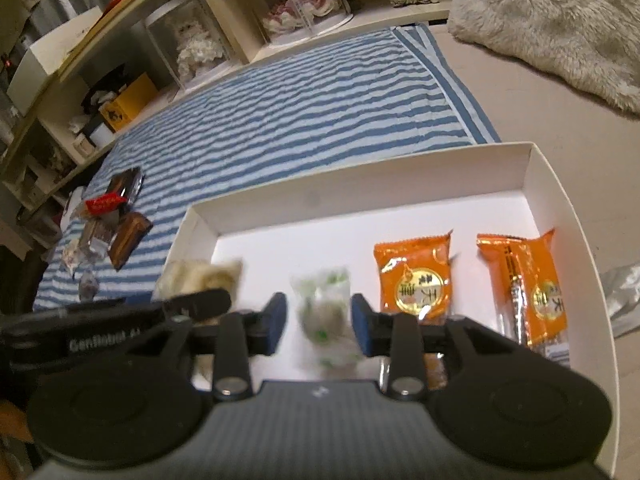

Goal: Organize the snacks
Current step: 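Release the pastry bag and candy into the tray, opening both tools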

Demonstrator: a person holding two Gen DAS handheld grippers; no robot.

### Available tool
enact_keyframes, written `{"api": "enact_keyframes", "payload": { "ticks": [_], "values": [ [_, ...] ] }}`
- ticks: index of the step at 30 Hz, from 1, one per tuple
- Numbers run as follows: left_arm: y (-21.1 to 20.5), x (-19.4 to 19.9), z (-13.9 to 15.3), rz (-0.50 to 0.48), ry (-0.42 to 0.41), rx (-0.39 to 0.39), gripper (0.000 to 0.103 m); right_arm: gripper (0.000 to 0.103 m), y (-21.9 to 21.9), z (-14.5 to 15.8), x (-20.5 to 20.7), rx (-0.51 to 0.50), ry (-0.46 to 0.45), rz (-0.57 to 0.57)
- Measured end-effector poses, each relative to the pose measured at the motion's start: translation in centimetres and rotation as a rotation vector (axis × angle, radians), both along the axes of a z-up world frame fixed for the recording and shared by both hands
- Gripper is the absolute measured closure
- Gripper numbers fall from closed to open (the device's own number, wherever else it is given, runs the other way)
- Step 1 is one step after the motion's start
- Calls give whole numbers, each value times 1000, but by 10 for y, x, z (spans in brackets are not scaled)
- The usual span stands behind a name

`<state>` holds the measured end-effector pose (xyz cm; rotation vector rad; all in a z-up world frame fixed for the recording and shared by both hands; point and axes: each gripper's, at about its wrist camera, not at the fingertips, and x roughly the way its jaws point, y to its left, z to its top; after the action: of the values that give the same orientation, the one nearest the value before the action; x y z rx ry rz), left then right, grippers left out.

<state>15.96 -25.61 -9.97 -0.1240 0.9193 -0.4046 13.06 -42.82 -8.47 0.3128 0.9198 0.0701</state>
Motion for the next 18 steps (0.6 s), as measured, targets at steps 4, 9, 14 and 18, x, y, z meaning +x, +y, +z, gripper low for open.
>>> {"api": "enact_keyframes", "payload": {
  "ticks": [4,9,14,18],
  "values": [
    [0,-5,3,-27,-15,16,33,44,0,1,-3,-33,12,-9],
    [-1,-13,10,-49,-29,43,25,43,-4,5,-13,-51,23,-14],
    [-1,-19,17,-65,-38,66,20,43,-7,10,-22,-86,33,-3],
    [3,-24,20,-67,-41,86,16,40,-7,15,-30,-112,30,5]
  ]
}}
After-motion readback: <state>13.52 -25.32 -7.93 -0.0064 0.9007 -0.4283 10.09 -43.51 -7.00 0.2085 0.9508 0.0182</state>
